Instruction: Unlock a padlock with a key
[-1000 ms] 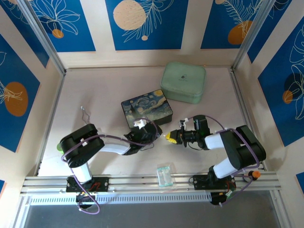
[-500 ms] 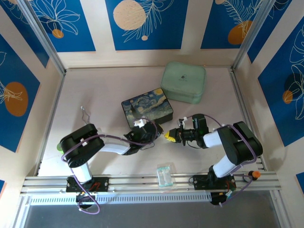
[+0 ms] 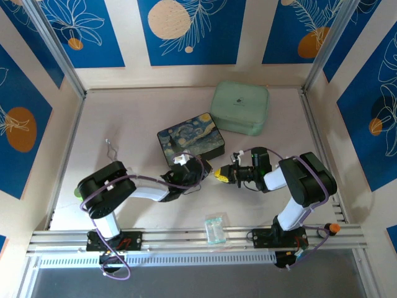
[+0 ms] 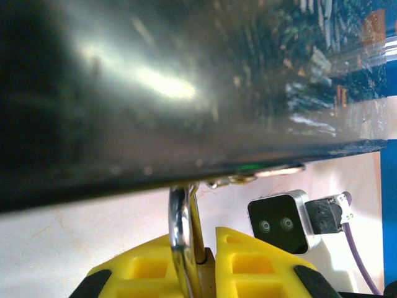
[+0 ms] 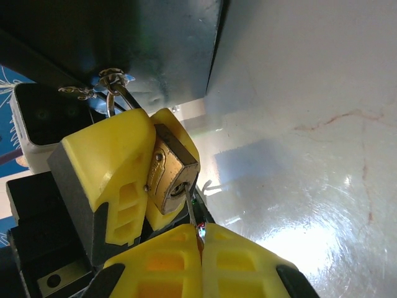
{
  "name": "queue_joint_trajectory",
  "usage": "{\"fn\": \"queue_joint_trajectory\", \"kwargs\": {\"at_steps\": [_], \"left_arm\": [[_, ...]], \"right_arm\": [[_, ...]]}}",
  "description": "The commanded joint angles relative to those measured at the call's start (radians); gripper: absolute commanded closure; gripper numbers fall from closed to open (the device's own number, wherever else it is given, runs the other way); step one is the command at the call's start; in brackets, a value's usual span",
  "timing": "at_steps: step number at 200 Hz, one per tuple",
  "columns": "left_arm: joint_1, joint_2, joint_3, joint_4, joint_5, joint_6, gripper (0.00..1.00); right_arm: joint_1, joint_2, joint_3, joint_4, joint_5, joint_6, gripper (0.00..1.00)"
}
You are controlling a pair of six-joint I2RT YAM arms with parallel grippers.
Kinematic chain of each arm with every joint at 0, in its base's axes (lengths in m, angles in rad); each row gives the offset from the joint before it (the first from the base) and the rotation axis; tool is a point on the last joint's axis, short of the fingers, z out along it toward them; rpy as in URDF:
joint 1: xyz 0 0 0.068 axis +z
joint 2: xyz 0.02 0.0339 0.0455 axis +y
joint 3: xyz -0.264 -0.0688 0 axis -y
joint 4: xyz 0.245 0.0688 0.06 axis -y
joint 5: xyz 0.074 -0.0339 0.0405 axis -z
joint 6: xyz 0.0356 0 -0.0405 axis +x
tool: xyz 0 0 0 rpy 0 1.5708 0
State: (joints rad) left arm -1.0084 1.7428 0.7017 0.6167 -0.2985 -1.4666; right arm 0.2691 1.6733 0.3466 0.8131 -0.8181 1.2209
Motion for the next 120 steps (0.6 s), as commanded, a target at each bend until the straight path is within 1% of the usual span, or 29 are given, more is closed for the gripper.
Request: {"fn": "queue_joint_trajectory", "kwargs": {"at_steps": [1,29,55,79,103,120], "left_arm": [[-0.010,-0.019,-0.014,0.059,0.079,-0.066,1.00],[-0.010,-0.016,0.006,0.021,0.082,-0.050,1.00],[-0.010,-0.001,0.001,0.057,0.087,-0.068,1.00],[-0.011,-0.001,0.013,0.077,0.111,-0.072,1.00],[-0.012,-0.039,0.030,0.013,0.124,-0.034,1.00],[-0.012,-0.067,0.020,0.000,0.132,-0.028,1.00]], "right_arm": [[-0.014,0.006,0.005,0.081,0.006,0.013,1.00],[0.010,-0.001,-0.001,0.105,0.017,0.027,1.00],[0.032,-0.007,-0.003,0.114,0.030,0.025,1.00],[0.043,0.031,0.009,0.135,0.036,0.035,1.00],[0.029,0.078,0.015,0.210,0.011,0.064,1.00],[-0.003,0.100,0.015,0.215,-0.005,0.053,1.00]]}}
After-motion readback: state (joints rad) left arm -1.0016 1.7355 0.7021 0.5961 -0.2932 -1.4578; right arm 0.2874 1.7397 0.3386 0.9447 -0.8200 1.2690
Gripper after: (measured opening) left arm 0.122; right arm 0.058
